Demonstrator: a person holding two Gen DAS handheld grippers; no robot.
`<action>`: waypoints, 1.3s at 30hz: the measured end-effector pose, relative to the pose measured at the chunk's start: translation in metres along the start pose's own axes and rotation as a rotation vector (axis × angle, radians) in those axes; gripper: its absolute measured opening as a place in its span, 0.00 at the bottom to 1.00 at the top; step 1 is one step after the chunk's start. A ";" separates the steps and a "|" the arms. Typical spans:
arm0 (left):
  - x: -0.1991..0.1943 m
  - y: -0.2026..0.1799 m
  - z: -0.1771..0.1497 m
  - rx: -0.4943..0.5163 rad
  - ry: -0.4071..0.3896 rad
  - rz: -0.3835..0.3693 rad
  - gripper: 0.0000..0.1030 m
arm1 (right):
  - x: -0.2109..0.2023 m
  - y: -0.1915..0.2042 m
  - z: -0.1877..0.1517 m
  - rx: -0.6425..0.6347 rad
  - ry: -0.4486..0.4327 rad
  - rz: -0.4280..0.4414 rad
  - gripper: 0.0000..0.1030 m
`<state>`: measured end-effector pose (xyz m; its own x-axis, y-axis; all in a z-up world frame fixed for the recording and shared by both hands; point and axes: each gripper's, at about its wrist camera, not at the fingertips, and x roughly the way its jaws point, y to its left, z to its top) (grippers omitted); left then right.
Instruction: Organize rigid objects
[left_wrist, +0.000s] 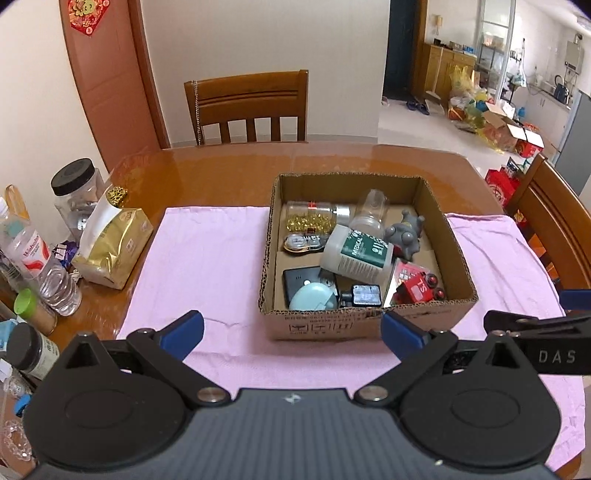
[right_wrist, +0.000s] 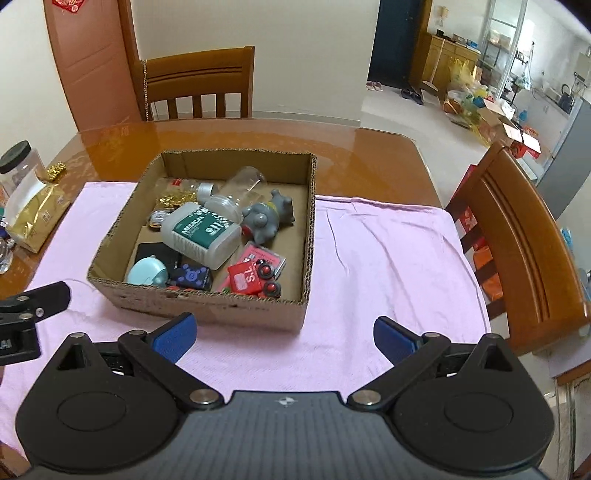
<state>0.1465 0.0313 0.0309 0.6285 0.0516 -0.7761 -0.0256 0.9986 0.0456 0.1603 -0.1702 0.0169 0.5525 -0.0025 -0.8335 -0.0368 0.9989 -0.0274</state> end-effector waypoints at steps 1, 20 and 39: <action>-0.002 -0.001 0.000 0.003 0.002 0.007 0.98 | -0.003 0.001 -0.001 0.005 -0.004 0.002 1.00; -0.016 0.000 -0.001 0.019 0.007 0.043 0.98 | -0.023 0.015 0.001 -0.004 -0.036 0.004 1.00; -0.015 0.001 0.001 0.005 0.017 0.048 0.98 | -0.023 0.016 0.002 -0.016 -0.039 0.005 1.00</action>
<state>0.1378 0.0318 0.0429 0.6132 0.0997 -0.7836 -0.0519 0.9949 0.0859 0.1492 -0.1538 0.0368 0.5843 0.0046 -0.8115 -0.0530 0.9981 -0.0324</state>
